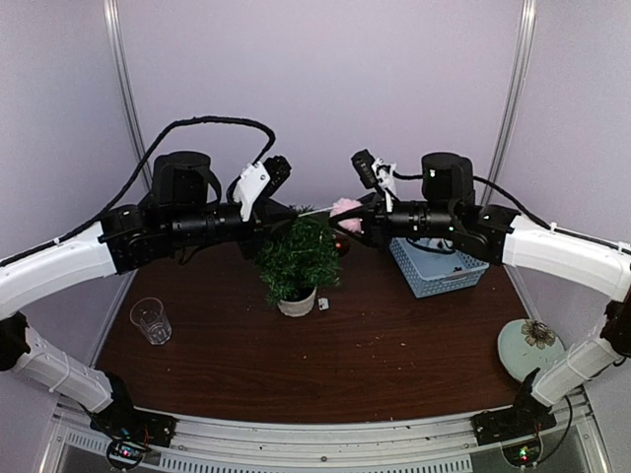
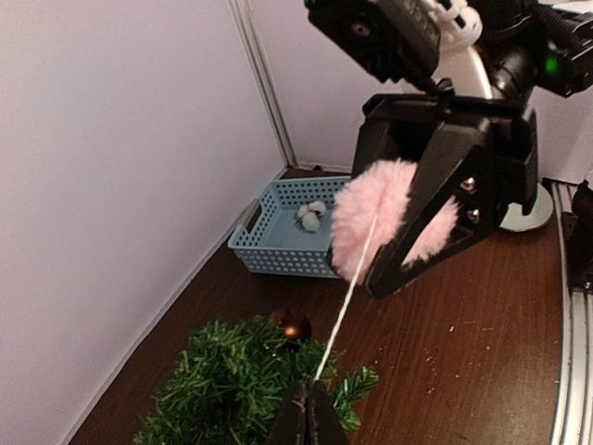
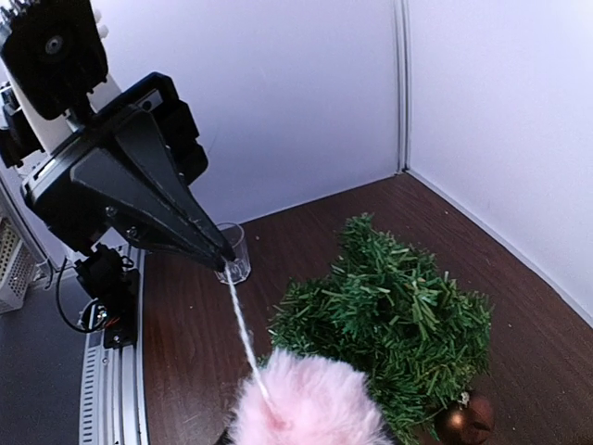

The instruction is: Decorate the small christmas tree

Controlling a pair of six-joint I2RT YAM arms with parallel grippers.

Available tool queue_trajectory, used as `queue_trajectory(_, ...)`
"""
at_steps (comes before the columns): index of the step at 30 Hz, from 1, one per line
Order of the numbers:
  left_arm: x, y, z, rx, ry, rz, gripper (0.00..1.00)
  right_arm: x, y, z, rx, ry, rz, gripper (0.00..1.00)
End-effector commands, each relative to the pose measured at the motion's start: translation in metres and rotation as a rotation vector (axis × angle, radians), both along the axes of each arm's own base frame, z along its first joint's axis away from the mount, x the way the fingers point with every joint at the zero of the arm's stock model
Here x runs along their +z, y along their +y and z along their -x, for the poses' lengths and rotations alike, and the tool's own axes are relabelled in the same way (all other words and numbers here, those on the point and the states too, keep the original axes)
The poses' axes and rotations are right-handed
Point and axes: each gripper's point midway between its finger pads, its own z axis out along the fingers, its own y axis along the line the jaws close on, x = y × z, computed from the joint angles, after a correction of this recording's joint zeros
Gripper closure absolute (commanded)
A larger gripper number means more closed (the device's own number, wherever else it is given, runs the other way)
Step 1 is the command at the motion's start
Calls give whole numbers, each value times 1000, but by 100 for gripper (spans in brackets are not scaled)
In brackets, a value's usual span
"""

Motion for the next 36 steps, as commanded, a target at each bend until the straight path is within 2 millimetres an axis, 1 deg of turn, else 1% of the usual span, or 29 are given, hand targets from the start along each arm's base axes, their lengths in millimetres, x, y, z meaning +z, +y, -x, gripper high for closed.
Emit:
queue_trajectory(1, 5, 16, -32, 154, -45, -36, 100, -28, -7, -23, -128, 49, 182, 100)
queue_trajectory(4, 4, 17, -44, 200, -57, -58, 100, -30, -3, -35, -165, 67, 215, 100)
queue_trajectory(6, 7, 19, -51, 233, -68, -67, 100, -34, -1, -43, -189, 80, 245, 100)
queue_trajectory(9, 5, 21, -58, 266, -74, -99, 100, -42, 0, -52, -219, 102, 284, 100)
queue_trajectory(11, 3, 24, -61, 284, -76, -121, 100, -45, 2, -55, -225, 123, 303, 100)
queue_trajectory(16, -1, 28, -65, 313, -78, -142, 100, -47, 10, -60, -226, 135, 321, 100)
queue_trajectory(22, -7, 32, -75, 369, -82, -184, 100, -54, 16, -71, -263, 182, 342, 100)
queue_trajectory(25, -11, 35, -79, 397, -81, -208, 100, -60, 18, -74, -272, 199, 371, 100)
queue_trajectory(28, -17, 37, -77, 395, -66, -229, 100, -69, 19, -76, -273, 215, 397, 100)
queue_trajectory(31, -24, 39, -71, 373, -43, -246, 100, -74, 19, -75, -268, 220, 411, 100)
queue_trajectory(36, -34, 25, -42, 239, -31, -275, 100, -74, 21, -71, -250, 218, 406, 100)
